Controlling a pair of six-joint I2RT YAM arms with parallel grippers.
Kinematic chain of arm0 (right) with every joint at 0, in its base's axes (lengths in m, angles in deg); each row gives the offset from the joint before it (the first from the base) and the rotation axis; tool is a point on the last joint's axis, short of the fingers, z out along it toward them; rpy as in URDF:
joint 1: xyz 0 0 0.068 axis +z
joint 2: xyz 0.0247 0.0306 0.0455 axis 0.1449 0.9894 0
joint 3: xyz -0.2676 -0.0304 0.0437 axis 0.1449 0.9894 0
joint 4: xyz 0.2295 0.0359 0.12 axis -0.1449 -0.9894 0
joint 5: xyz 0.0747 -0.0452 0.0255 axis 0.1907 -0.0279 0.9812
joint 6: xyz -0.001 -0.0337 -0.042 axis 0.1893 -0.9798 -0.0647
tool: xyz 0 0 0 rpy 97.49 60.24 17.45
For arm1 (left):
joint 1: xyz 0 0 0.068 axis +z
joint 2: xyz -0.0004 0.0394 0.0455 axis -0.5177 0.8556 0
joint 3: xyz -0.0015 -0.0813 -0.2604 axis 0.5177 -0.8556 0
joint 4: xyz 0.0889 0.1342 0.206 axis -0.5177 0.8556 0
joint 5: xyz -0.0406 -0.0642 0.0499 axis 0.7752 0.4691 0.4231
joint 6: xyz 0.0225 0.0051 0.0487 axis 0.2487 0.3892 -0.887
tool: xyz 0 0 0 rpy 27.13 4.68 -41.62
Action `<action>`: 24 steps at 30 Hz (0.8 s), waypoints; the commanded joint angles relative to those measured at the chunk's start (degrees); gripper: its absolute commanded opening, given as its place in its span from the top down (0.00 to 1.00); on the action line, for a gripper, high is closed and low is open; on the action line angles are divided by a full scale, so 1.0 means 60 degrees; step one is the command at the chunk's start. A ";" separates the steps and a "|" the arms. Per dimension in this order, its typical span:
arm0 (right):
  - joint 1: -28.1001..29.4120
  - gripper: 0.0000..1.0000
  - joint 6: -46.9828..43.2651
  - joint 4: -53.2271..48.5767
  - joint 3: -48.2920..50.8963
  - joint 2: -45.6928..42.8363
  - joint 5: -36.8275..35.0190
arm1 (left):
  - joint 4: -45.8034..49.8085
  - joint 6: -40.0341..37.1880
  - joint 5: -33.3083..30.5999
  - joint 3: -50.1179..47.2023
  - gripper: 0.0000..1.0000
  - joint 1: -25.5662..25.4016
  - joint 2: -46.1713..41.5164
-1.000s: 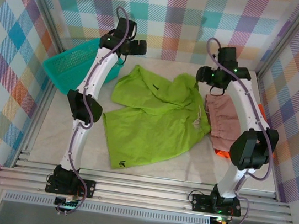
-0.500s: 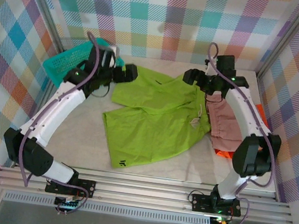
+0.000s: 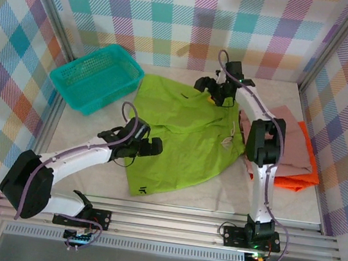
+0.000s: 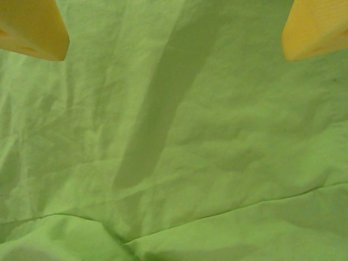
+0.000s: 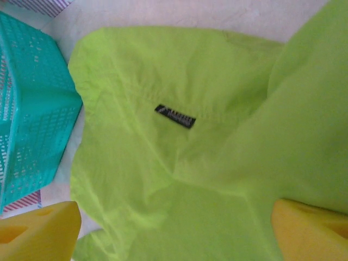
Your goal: Fold and stack the shorts
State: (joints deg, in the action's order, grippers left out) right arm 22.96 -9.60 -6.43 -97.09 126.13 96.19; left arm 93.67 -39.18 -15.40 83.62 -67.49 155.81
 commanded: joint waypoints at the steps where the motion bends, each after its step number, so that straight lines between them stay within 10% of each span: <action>1: 0.0007 0.10 0.0376 -0.0165 -0.1310 0.0870 -0.0017 | -0.0879 0.0570 -0.0490 -0.0508 0.00 -0.0322 0.0046; 17: -0.0371 0.09 0.1573 -0.0721 -0.2566 0.2477 -0.0784 | -0.0886 0.1634 -0.1936 -0.2238 0.00 -0.0482 0.0390; 24: -0.0260 0.08 0.2798 0.0483 -0.0421 0.1186 -0.0143 | -0.1013 0.1052 -0.1139 -0.2355 0.00 0.1198 0.0468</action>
State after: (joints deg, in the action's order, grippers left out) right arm 21.06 2.73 -4.90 -104.22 137.08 93.59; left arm 85.23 -31.55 -24.58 71.62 -64.78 157.43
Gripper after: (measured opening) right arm 0.920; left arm 0.999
